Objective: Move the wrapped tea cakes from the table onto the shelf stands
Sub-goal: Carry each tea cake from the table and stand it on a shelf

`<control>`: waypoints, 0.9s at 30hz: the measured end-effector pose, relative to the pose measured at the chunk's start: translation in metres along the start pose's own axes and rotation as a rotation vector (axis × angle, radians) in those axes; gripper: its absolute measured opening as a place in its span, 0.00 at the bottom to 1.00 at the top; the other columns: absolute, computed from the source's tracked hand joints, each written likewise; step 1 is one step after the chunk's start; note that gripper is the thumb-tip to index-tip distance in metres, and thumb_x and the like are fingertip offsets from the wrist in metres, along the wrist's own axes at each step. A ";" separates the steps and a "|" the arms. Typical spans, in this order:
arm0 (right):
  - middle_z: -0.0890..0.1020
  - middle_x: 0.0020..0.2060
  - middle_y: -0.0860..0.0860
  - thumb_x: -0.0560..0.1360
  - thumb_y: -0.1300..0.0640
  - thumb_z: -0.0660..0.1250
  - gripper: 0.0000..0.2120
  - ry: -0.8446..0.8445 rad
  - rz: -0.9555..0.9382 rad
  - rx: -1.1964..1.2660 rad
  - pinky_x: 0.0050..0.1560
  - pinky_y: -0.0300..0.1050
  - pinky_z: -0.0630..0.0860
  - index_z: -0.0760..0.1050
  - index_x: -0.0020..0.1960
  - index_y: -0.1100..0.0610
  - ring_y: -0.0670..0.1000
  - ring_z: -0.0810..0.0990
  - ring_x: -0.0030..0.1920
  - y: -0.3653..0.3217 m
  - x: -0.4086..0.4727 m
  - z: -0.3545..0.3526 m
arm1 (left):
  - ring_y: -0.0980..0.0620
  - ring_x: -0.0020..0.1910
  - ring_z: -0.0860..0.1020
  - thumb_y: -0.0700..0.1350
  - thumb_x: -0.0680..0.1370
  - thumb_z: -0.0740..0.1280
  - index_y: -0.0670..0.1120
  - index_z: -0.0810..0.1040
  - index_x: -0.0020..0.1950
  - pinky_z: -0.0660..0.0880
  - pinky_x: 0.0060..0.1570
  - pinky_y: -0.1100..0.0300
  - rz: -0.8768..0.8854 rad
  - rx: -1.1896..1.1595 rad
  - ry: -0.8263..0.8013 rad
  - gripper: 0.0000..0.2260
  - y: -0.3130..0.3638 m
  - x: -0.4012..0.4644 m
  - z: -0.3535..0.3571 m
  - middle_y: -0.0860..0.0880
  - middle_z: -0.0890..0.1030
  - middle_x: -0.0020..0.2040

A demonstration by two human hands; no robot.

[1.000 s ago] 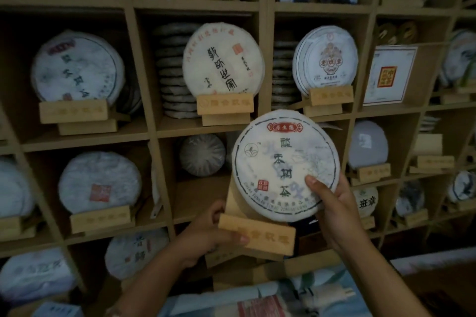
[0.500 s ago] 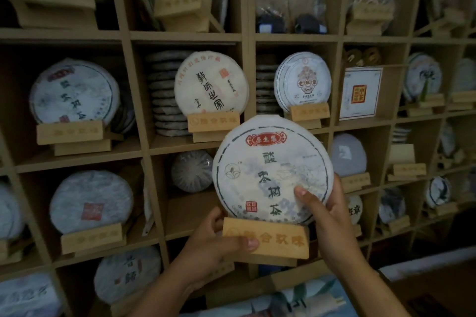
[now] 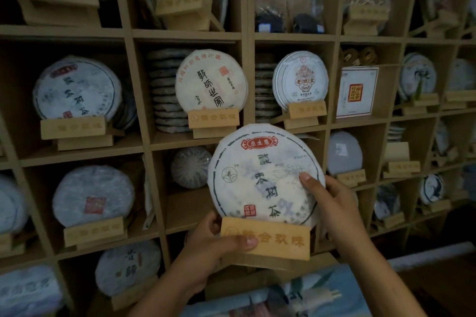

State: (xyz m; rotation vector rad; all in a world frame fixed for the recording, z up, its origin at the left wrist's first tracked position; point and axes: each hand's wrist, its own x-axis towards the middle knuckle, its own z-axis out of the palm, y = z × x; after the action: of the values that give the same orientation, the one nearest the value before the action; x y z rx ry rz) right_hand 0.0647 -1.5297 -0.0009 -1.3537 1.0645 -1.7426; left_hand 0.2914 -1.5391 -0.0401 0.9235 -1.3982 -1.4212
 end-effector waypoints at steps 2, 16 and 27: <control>0.88 0.44 0.46 0.72 0.46 0.70 0.08 -0.020 0.042 -0.081 0.40 0.41 0.82 0.85 0.46 0.48 0.47 0.87 0.44 0.000 0.004 -0.003 | 0.51 0.43 0.86 0.46 0.48 0.81 0.47 0.77 0.57 0.79 0.33 0.63 -0.008 -0.006 0.009 0.37 0.000 -0.002 -0.001 0.49 0.87 0.46; 0.85 0.50 0.50 0.66 0.35 0.71 0.26 -0.094 0.245 -0.220 0.46 0.53 0.84 0.77 0.53 0.53 0.50 0.85 0.47 0.006 0.013 0.015 | 0.49 0.50 0.85 0.49 0.48 0.85 0.50 0.76 0.59 0.82 0.43 0.57 -0.027 0.023 0.108 0.41 -0.014 -0.003 -0.034 0.49 0.86 0.51; 0.87 0.48 0.44 0.59 0.33 0.74 0.32 -0.412 0.460 -0.104 0.45 0.46 0.83 0.72 0.60 0.41 0.49 0.87 0.47 0.038 -0.002 0.049 | 0.47 0.54 0.83 0.47 0.50 0.84 0.49 0.77 0.60 0.81 0.49 0.54 -0.004 -0.040 0.207 0.39 -0.025 0.000 -0.066 0.47 0.86 0.54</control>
State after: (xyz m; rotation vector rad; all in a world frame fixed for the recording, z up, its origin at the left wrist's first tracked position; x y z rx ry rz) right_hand 0.1139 -1.5538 -0.0304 -1.3243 1.1274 -1.0353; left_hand 0.3511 -1.5606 -0.0705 1.0173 -1.2112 -1.3113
